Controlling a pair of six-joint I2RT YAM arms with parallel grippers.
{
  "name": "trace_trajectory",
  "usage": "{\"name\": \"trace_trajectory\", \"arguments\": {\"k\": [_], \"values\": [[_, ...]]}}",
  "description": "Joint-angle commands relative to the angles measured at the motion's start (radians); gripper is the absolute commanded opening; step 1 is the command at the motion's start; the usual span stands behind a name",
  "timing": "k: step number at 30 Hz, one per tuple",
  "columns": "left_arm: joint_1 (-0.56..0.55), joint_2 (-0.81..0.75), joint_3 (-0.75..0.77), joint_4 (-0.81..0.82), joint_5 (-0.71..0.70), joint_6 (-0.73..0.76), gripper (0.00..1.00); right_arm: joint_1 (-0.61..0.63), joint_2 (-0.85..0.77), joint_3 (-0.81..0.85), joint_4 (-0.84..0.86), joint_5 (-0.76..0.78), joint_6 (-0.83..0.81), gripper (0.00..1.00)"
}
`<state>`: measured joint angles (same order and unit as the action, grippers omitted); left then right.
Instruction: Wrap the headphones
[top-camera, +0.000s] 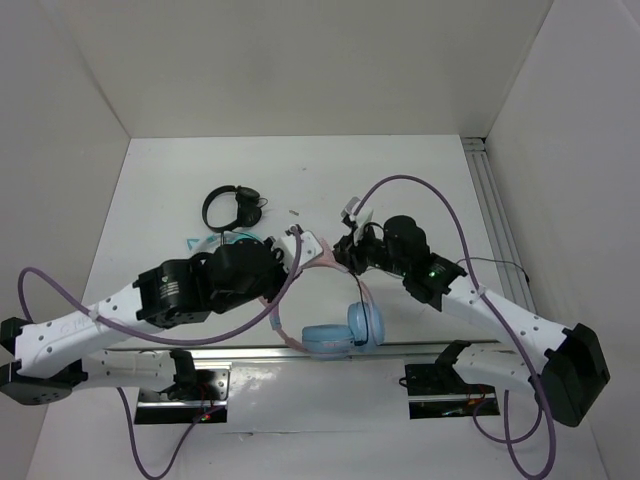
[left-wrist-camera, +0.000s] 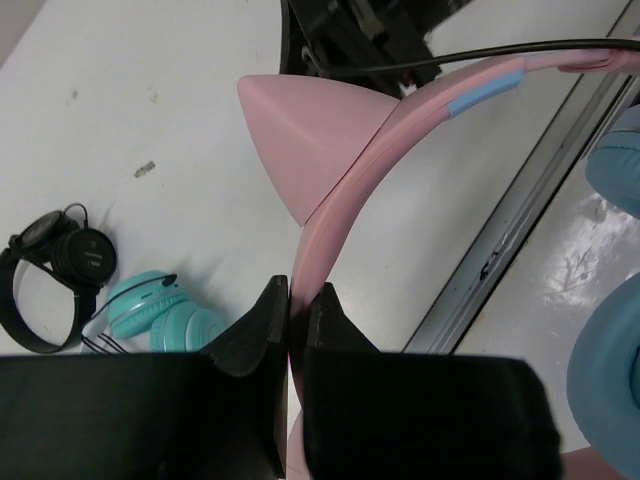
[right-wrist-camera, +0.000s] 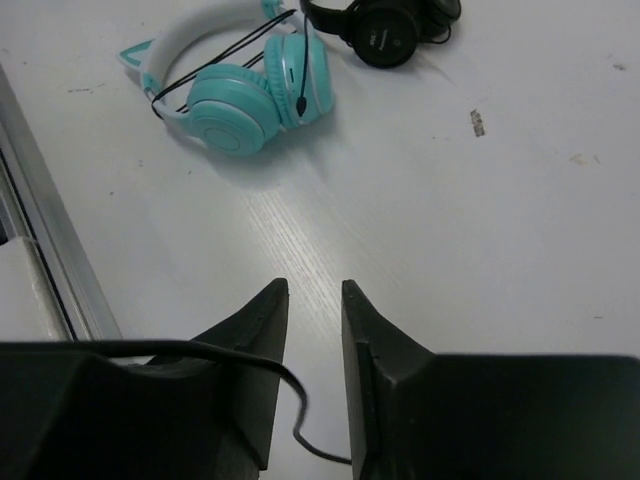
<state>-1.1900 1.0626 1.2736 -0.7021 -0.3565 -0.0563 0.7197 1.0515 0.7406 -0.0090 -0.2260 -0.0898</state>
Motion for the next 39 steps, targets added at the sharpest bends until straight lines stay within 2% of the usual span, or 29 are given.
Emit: {"name": "trace_trajectory", "arguments": {"k": [1, 5, 10, 15, 20, 24, 26, 30, 35, 39], "values": [[-0.011, -0.084, 0.046, 0.196, -0.036, -0.062, 0.0, -0.045, 0.033, -0.043, 0.17, -0.186, 0.021, 0.36], [-0.011, -0.131, 0.046, 0.248, -0.117, -0.088, 0.0, -0.08, 0.108, -0.078, 0.274, -0.346, 0.076, 0.43], [-0.011, -0.187, 0.046, 0.315, -0.197, -0.12, 0.0, -0.092, 0.223, -0.124, 0.464, -0.461, 0.159, 0.43], [-0.011, -0.187, 0.058, 0.352, -0.318, -0.155, 0.0, -0.101, 0.31, -0.179, 0.627, -0.461, 0.217, 0.43], [-0.011, -0.187, 0.067, 0.388, -0.571, -0.223, 0.0, -0.132, 0.415, -0.228, 0.762, -0.48, 0.272, 0.32], [-0.011, -0.187, 0.047, 0.438, -0.725, -0.258, 0.0, -0.132, 0.461, -0.257, 0.828, -0.51, 0.308, 0.32], [-0.011, -0.161, 0.038, 0.455, -0.81, -0.284, 0.0, -0.123, 0.484, -0.277, 0.859, -0.51, 0.32, 0.35], [-0.011, -0.102, 0.059, 0.466, -0.933, -0.321, 0.0, -0.105, 0.508, -0.313, 0.921, -0.51, 0.34, 0.35], [-0.011, -0.072, 0.069, 0.512, -0.976, -0.326, 0.0, -0.086, 0.551, -0.313, 0.942, -0.501, 0.349, 0.35], [-0.011, -0.053, 0.089, 0.524, -1.024, -0.326, 0.0, -0.086, 0.576, -0.325, 0.972, -0.501, 0.36, 0.41]]}}
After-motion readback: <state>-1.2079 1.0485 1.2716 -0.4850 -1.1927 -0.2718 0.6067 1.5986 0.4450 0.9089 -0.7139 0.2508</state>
